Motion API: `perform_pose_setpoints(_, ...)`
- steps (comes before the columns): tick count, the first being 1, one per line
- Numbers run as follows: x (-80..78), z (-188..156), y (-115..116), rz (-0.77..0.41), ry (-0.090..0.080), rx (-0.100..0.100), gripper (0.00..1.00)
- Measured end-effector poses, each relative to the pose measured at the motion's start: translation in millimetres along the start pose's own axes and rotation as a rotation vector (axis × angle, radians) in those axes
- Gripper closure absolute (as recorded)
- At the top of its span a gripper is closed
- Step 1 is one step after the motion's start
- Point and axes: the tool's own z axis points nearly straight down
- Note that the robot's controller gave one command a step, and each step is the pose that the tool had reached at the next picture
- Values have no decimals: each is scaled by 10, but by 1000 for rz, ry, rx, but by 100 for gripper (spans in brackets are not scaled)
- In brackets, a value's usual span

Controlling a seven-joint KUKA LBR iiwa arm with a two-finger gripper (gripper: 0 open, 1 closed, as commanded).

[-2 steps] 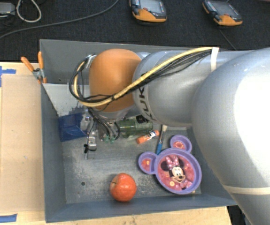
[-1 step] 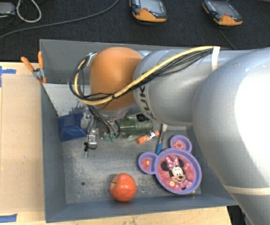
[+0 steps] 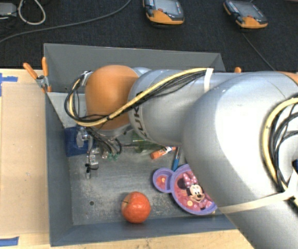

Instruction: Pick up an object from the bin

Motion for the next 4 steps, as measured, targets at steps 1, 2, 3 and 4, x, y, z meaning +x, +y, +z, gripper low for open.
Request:
perform_pose_setpoints(1,70,-523,130,359,-8,-1,0)
perform_pose_setpoints(2,14,-339,118,-73,-3,-1,0)
perform_pose_setpoints(3,-14,-73,93,414,-6,-4,0)
perform_pose_setpoints(4,-12,-34,64,103,-7,-3,100)
